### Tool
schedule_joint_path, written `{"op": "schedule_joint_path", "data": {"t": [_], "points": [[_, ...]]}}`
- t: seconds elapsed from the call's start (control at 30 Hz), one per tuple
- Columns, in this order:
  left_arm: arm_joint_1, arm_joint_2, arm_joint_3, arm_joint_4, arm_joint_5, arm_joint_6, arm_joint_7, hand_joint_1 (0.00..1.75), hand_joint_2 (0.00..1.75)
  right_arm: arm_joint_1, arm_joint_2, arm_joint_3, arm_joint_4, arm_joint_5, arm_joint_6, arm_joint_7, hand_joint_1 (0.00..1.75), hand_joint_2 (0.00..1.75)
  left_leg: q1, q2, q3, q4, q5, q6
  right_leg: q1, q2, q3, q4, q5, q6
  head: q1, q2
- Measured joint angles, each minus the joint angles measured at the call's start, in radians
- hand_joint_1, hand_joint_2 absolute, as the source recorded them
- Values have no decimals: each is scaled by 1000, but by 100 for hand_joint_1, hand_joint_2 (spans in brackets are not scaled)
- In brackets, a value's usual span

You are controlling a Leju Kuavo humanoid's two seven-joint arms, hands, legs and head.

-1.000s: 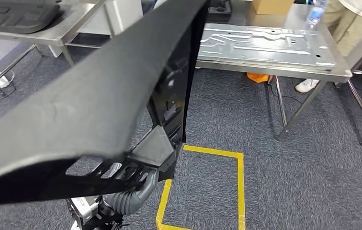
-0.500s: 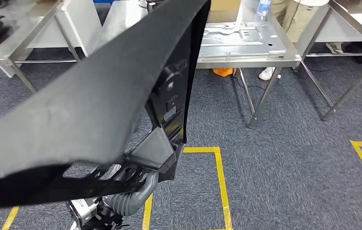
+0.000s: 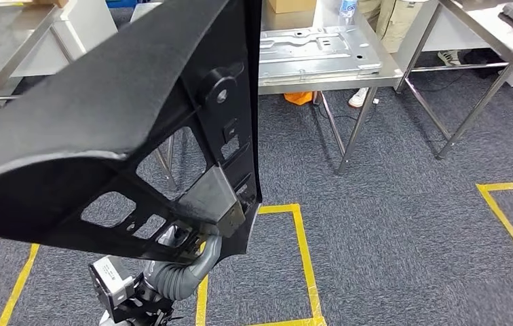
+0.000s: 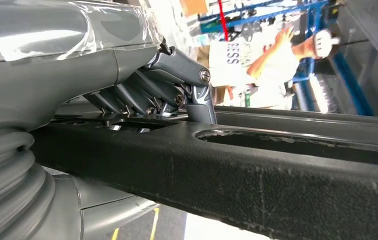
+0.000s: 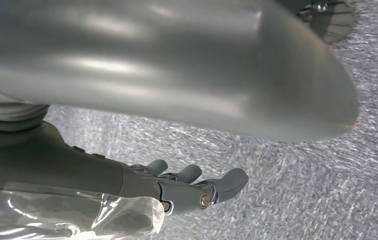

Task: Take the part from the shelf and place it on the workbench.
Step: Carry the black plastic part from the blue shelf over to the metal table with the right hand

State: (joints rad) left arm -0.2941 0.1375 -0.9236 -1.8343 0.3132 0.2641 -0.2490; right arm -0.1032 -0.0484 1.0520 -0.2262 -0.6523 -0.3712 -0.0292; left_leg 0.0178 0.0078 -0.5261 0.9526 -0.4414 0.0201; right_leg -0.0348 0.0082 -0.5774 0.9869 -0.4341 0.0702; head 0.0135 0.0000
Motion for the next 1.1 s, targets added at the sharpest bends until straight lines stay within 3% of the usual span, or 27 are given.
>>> {"op": "schedule_joint_path", "data": {"t": [0.1,0.13,0.17,0.23,0.3,0.33,0.37,0.43,0.5,0.63,0.7,0.77,0.8,0.83,0.87,0.9,0.97,1.0,1.1], "points": [[0,1,5,0,1,0,-1,175,175,0,0,0,0,0,0,-4,0,0,4,0,-2,3,-4,-11,6,3,-3,-1,-1,-27,-2,0],[0,1,7,0,1,1,-1,175,175,0,0,0,0,0,0,-4,0,0,6,0,-12,26,-19,-14,7,3,-4,-1,1,-34,-3,0],[0,1,9,0,1,1,-2,175,175,0,-1,0,0,0,1,-4,0,0,6,0,-32,70,-45,-16,7,3,-4,-2,2,-40,-3,0],[0,1,12,0,1,1,-2,175,175,0,-1,1,0,0,3,-4,0,0,4,-1,-100,216,-114,-18,12,3,-5,-2,3,-48,-4,0],[2,2,12,0,1,1,-2,175,175,2,-1,1,0,1,5,-4,0,0,-1,-1,-155,321,-143,-12,19,4,-6,-2,3,-51,-4,0],[2,2,12,0,1,1,-2,175,175,2,-1,1,0,1,6,-3,0,0,-5,-1,-154,315,-129,-5,23,5,-6,-2,3,-52,-4,0],[2,2,13,0,1,1,-2,175,175,2,-1,1,0,2,7,-2,0,0,-10,-2,-134,267,-98,5,28,7,-4,-2,3,-52,-4,0],[0,2,13,0,1,0,-2,175,175,1,0,1,0,4,10,6,0,0,-24,-5,-64,116,-29,36,34,9,-2,-2,3,-53,-4,0],[-3,2,14,0,1,-1,-3,175,175,0,3,1,0,5,13,14,0,0,-36,-5,-26,28,1,56,36,9,-3,-3,4,-51,-4,0],[-4,2,14,0,2,-2,-3,175,175,0,4,2,0,7,15,23,0,0,-31,-2,-18,0,18,46,38,7,-11,12,-8,-37,-4,0],[-6,2,14,0,2,-2,-3,175,175,0,4,2,0,8,15,27,0,0,-25,-1,-14,-8,24,45,35,6,-48,99,-62,-27,-2,0],[-6,2,13,0,2,-2,-3,175,175,1,4,2,0,9,15,29,0,0,-24,-1,-15,-8,25,46,30,5,-109,232,-124,-18,0,0],[-6,2,13,0,2,-2,-3,175,175,2,4,2,0,9,15,30,0,0,-23,-3,-15,-8,25,46,27,5,-128,273,-134,-14,0,0],[-5,2,13,0,2,-2,-3,175,175,2,4,2,0,8,15,30,0,0,-22,-5,-15,-7,25,45,25,5,-128,278,-126,-10,0,0],[-5,2,13,0,2,-2,-2,175,175,3,3,2,0,8,15,30,0,0,-21,-9,-14,-7,24,44,22,5,-107,238,-99,-7,0,0],[-5,2,13,0,2,-2,-3,175,175,3,2,2,0,8,15,30,0,0,-19,-13,-13,-5,23,42,18,7,-69,165,-62,-4,0,0],[-6,2,13,0,3,-2,-2,175,175,2,1,2,0,8,15,30,0,0,-19,-21,-15,0,21,32,14,15,0,30,-14,-5,-1,0],[-7,2,13,0,3,-3,-3,175,175,2,1,2,0,8,16,30,0,0,-20,-25,-18,2,20,27,14,17,15,-3,-7,-10,-1,0],[-10,2,13,0,5,-3,-3,175,175,2,2,2,0,8,16,30,0,0,-20,-32,-24,5,21,13,18,9,15,-12,-5,-31,-2,0]]}}
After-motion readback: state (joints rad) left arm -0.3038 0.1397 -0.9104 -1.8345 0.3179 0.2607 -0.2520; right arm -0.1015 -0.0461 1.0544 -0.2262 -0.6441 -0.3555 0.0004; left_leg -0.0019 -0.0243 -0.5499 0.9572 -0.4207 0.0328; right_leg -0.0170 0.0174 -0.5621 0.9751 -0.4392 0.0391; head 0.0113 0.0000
